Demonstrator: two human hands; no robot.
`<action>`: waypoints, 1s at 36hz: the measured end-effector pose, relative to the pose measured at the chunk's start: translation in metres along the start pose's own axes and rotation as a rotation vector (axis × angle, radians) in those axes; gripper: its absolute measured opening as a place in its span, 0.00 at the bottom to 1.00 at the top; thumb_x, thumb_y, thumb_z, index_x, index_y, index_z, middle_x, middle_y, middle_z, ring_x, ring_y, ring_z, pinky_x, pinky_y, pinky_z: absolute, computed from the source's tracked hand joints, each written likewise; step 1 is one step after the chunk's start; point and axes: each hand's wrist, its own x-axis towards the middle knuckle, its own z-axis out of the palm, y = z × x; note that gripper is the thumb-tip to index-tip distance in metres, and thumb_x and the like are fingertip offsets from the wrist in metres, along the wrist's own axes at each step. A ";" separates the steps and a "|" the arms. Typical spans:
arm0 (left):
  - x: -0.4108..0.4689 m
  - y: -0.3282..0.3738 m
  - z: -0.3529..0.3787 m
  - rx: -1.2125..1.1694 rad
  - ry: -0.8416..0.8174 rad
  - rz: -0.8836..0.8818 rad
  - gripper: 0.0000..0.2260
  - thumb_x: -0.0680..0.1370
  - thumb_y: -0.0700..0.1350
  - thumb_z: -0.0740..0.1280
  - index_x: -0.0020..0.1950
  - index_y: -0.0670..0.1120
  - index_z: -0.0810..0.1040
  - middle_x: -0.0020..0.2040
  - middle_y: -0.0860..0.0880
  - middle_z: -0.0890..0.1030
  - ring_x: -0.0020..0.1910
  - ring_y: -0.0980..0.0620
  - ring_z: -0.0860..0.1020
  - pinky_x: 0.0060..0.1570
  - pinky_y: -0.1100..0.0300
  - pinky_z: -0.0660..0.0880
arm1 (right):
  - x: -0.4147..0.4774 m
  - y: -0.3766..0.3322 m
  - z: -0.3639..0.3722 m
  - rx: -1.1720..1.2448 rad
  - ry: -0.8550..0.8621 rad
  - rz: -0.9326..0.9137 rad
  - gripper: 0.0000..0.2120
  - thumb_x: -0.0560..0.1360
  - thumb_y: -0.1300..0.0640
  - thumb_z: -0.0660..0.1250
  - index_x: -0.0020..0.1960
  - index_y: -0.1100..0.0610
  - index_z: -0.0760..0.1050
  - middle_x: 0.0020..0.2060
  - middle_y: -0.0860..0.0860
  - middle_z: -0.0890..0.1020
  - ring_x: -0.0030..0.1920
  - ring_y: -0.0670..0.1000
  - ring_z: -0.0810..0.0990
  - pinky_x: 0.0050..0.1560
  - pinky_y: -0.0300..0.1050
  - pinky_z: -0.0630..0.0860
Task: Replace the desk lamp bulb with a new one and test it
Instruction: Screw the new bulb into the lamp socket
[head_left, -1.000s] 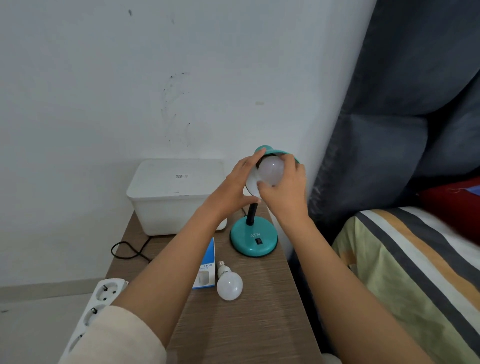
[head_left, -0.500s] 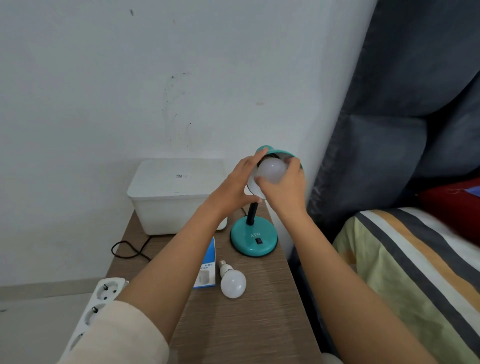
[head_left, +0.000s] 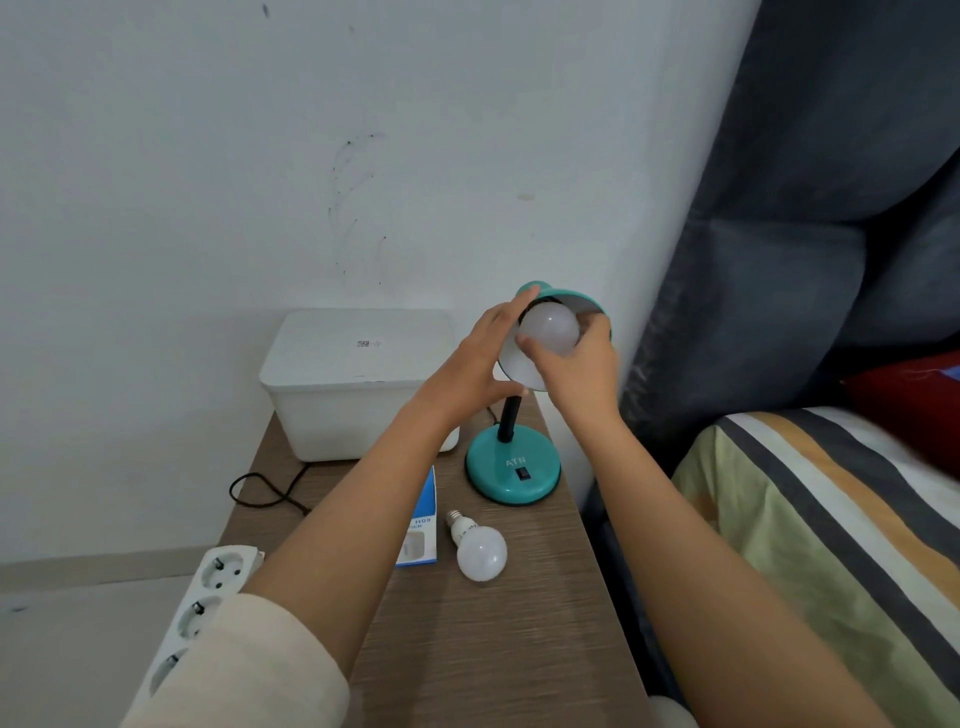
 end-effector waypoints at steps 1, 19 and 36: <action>-0.001 -0.001 -0.001 -0.002 0.003 0.000 0.45 0.67 0.33 0.73 0.75 0.56 0.53 0.66 0.54 0.65 0.65 0.57 0.66 0.65 0.53 0.70 | 0.000 0.001 0.001 0.011 -0.004 0.034 0.30 0.69 0.47 0.71 0.64 0.61 0.66 0.59 0.56 0.76 0.55 0.53 0.77 0.50 0.43 0.73; -0.001 0.000 -0.001 -0.003 -0.001 0.001 0.44 0.68 0.36 0.74 0.75 0.54 0.53 0.70 0.53 0.64 0.65 0.61 0.63 0.66 0.53 0.70 | -0.011 0.009 0.001 -0.164 0.065 -0.239 0.31 0.69 0.55 0.72 0.68 0.56 0.63 0.63 0.56 0.70 0.61 0.53 0.72 0.58 0.47 0.74; -0.003 -0.003 -0.002 0.012 0.021 -0.017 0.47 0.67 0.35 0.74 0.71 0.65 0.51 0.65 0.59 0.64 0.64 0.61 0.66 0.65 0.56 0.71 | -0.003 0.005 -0.004 -0.089 0.018 -0.087 0.31 0.70 0.43 0.69 0.65 0.59 0.66 0.59 0.56 0.77 0.59 0.56 0.76 0.58 0.52 0.75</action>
